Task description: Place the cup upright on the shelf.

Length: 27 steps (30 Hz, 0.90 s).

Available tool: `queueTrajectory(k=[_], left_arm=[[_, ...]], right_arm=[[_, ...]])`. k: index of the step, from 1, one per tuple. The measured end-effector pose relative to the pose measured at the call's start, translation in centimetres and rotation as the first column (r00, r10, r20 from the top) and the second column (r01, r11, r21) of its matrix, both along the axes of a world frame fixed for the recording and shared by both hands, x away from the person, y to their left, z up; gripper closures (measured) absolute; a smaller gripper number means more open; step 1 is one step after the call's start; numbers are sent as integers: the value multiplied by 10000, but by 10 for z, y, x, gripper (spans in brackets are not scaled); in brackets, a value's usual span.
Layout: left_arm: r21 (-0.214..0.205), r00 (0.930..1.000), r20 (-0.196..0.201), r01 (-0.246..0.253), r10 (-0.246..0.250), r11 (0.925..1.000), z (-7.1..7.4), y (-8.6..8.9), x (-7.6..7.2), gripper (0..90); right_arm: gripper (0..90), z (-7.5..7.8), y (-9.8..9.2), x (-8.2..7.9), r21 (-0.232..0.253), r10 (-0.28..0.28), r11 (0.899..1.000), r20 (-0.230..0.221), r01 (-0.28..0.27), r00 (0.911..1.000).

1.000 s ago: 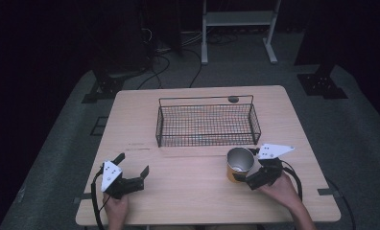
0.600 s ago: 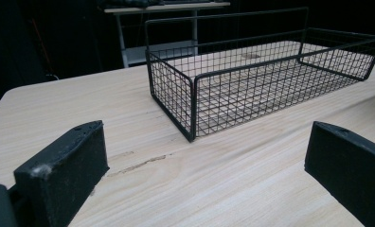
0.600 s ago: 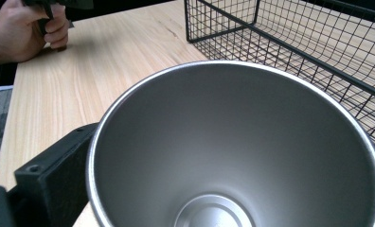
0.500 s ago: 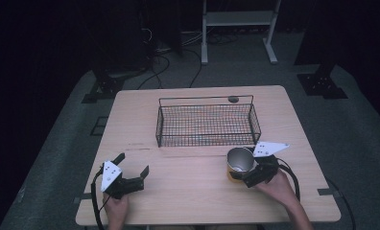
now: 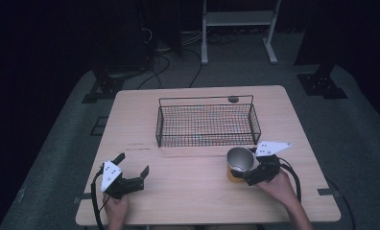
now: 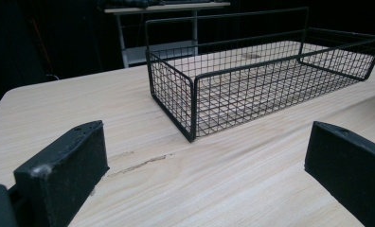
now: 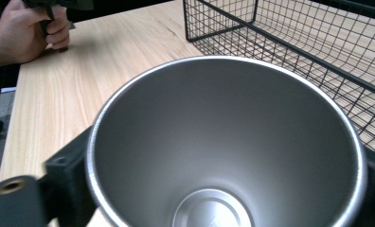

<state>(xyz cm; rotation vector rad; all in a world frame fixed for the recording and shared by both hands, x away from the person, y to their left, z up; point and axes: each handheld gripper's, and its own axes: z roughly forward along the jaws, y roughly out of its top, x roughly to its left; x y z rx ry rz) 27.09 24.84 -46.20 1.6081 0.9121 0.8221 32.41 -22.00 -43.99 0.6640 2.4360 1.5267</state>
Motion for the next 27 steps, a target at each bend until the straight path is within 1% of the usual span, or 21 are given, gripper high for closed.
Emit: queueTrajectory(k=[5, 11, 17, 20, 22, 25, 27], left_arm=[[2, 10000, -2, -3, 3, 10000, 0, 0, 0, 0], [-19, 10000, -6, -18, 18, 10000, 0, 0, 0, 0], [-23, 10000, 3, -14, 14, 10000, 0, 0, 0, 0], [-33, 10000, 1, -15, 15, 10000, 0, 0, 0, 0], [-4, 10000, -3, -14, 14, 10000, 0, 0, 0, 0], [-25, 10000, 4, -15, 15, 10000, 0, 0, 0, 0], [-28, 10000, -1, -24, 24, 10000, 0, 0, 0, 0]], right_arm=[[98, 0, 0, -1, -51, -7, 10000, 68, 7, 10000], [99, 2, 0, 0, -87, -14, 10000, -30, 14, 10000], [105, 4, -2, 0, 39, 46, 10000, -96, -46, 9999], [122, 7, -3, -1, 163, 70, 9998, 71, -71, 10000], [122, 9, -4, 0, 264, 124, 9996, 38, -125, 9999], [122, 10, -3, 0, 95, 82, 9999, -7, -82, 10000], [123, 11, -3, 1, 95, 99, 9999, 12, -100, 9999]])
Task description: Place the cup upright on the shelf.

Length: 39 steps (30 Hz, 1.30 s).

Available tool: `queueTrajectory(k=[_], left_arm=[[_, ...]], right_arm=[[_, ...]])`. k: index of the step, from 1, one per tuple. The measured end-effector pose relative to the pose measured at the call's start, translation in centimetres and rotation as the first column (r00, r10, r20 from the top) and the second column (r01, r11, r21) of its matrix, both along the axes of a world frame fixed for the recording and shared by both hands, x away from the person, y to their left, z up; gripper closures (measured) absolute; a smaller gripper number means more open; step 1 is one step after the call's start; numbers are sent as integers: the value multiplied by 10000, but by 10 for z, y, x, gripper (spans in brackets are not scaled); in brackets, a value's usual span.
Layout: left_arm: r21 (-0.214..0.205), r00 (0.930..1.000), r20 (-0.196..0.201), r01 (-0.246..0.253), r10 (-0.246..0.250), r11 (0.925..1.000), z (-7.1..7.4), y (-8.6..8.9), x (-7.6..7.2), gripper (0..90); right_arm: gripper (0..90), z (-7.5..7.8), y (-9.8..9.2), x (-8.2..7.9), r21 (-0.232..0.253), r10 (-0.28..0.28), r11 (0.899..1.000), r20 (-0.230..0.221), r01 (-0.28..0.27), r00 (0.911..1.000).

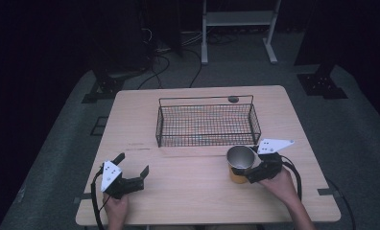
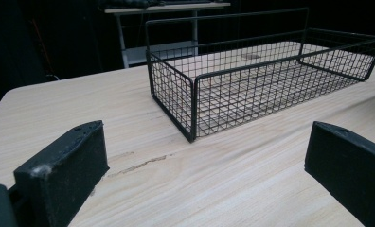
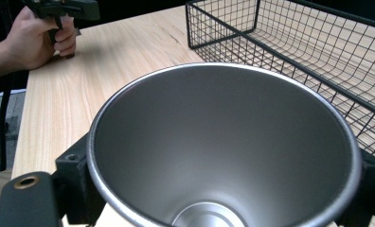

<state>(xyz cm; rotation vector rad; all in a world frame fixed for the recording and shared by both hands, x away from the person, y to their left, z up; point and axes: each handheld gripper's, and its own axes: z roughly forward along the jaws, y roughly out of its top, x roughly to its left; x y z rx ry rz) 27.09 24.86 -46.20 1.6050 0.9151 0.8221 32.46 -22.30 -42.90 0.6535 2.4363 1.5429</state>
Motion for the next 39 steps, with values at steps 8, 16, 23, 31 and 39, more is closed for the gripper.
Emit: queueTrajectory(k=[8, 16, 23, 31, 39], left_arm=[[9, 10000, -1, 2, -2, 10000, 0, 0, 0, 0], [31, 10000, -6, 7, -7, 10000, 0, 0, 0, 0], [61, 10000, -22, 18, -18, 10000, 0, 0, 0, 0], [33, 10000, -49, 18, -18, 10000, 0, 0, 0, 0], [54, 10000, -54, 33, -33, 10000, 0, 0, 0, 0]], right_arm=[[123, 12, 1, 0, 118, 67, 9999, 101, -68, 9999], [124, 28, 1, 5, 401, 200, 9990, 23, -201, 9998], [124, 44, 4, 14, 477, 364, 9982, -62, -361, 9993], [124, 66, 4, 27, 895, 483, 9949, -101, -472, 9988], [124, 87, 6, 41, 970, 514, 9940, -135, -499, 9986]])
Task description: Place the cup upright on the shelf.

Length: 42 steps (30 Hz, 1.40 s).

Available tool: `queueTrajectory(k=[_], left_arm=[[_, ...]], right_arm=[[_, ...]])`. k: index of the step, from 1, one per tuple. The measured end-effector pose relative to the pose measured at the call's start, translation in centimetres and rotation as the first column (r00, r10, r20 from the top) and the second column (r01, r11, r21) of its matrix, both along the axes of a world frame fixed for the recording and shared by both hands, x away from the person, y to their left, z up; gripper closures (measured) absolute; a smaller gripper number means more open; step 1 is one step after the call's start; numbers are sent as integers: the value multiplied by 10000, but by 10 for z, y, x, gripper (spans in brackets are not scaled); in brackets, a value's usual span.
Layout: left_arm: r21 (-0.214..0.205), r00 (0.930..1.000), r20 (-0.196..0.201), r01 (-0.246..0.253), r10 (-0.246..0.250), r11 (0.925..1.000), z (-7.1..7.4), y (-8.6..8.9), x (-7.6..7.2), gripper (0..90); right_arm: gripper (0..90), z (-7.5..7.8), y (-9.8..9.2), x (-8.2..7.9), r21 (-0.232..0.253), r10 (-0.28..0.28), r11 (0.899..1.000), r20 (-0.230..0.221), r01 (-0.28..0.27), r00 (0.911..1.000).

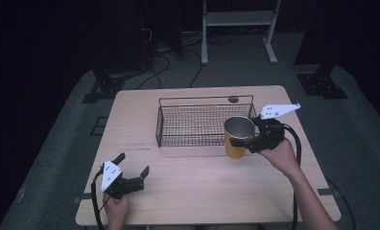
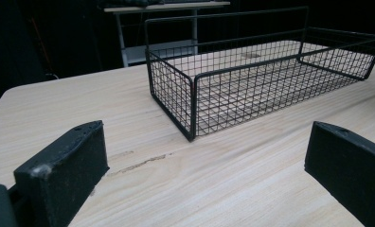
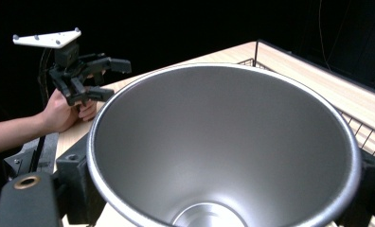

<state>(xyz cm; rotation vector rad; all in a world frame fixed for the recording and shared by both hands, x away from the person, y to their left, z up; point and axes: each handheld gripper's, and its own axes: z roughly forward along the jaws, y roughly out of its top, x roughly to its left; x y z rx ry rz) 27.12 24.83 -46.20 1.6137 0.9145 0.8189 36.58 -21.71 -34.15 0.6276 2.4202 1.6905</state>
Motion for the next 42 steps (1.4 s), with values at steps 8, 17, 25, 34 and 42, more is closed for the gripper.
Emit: queueTrajectory(k=[8, 17, 25, 34, 42], left_arm=[[-12, 10000, 8, 15, -15, 10000, 0, 0, 0, 0], [-17, 10000, 10, 23, -23, 10000, 0, 0, 0, 0], [-32, 10000, 10, 38, -38, 10000, 0, 0, 0, 0], [-53, 10000, 0, 52, -52, 10000, 0, 1, 0, 0], [-77, 10000, 5, 47, -47, 10000, 0, 1, 0, 0]], right_arm=[[124, 19, 8, 12, 87, 123, 9999, 11, -123, 9999], [124, 30, 19, 29, 13, 280, 9996, -142, -280, 9995], [124, 39, 29, 45, -11, 367, 9993, -252, -368, 9990], [124, 47, 38, 65, -74, 356, 9993, -405, -360, 9985], [124, 50, 46, 80, -112, 298, 9995, -511, -304, 9983]])
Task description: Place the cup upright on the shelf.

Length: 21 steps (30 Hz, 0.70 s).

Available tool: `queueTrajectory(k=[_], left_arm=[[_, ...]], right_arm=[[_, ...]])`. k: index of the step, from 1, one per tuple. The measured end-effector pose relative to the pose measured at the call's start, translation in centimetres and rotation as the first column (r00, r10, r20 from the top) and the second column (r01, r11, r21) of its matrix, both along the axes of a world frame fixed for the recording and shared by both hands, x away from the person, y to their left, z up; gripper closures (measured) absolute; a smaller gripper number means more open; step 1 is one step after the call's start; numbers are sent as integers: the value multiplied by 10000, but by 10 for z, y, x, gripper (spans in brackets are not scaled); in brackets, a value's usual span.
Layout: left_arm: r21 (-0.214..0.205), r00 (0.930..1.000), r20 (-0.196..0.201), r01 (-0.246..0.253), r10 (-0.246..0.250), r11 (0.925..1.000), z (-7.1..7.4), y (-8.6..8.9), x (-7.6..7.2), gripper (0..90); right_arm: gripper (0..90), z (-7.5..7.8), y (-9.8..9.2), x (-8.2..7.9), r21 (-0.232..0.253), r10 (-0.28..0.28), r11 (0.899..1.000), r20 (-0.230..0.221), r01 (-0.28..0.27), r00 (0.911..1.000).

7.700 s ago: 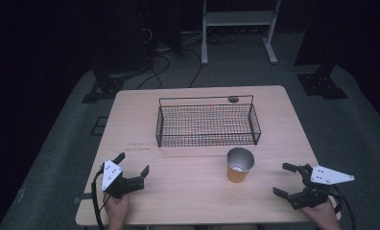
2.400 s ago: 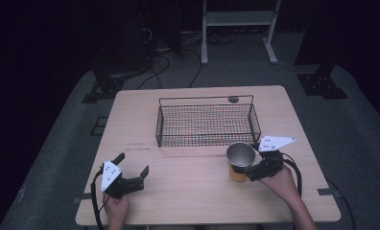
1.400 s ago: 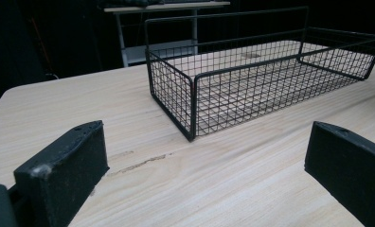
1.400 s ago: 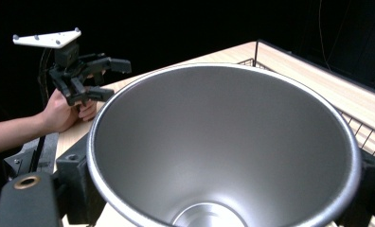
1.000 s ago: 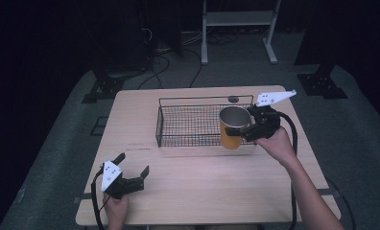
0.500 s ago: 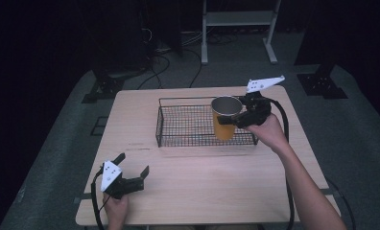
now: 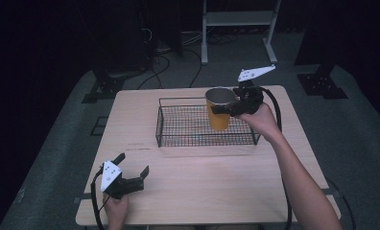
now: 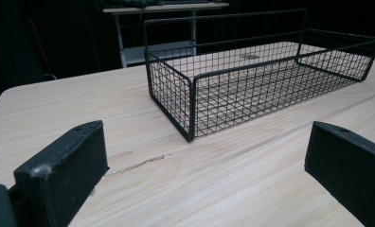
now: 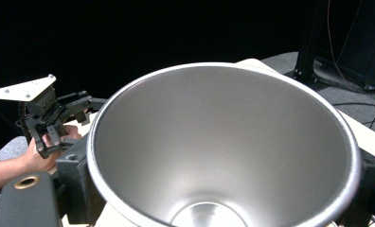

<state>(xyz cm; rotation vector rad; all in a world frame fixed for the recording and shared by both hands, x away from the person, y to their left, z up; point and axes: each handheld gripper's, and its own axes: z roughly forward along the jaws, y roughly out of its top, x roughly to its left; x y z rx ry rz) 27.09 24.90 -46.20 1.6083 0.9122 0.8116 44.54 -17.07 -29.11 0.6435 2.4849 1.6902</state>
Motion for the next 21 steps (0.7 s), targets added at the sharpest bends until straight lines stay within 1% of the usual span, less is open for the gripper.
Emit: queueTrajectory(k=[6, 8, 12, 15, 17, 18, 19, 21], left_arm=[[-12, 10000, 5, 5, -5, 10000, 0, 0, 0, 0], [-15, 10000, 11, 5, -5, 10000, 0, 0, 0, 0], [-9, 10000, -2, 11, -11, 10000, 0, 0, 0, 0], [-16, 10000, -4, 7, -7, 10000, 0, 0, 0, 0], [-22, 10000, -8, 14, -14, 10000, 0, 0, 0, 0], [-34, 10000, -15, 16, -16, 10000, 0, 0, 0, 0], [-49, 10000, -5, 22, -22, 10000, 0, 0, 0, 0], [-54, 10000, -1, 46, -46, 10000, 0, 1, 0, 0]], right_arm=[[124, 1, 6, 9, -159, -15, 9999, -39, 15, 10000], [124, 2, 8, 10, -156, -67, 9999, 56, 68, 10000], [124, 2, 12, 16, -253, -67, 9997, 7, 67, 10000], [124, 4, 15, 22, -231, -93, 9997, 7, 93, 10000], [124, 5, 17, 26, -215, -161, 9996, 121, 164, 9998], [124, 5, 19, 28, -218, -157, 9996, 76, 158, 9998], [124, 6, 20, 30, -246, -136, 9996, 10, 136, 9999], [124, 6, 23, 35, -330, -220, 9992, 69, 222, 9997]])
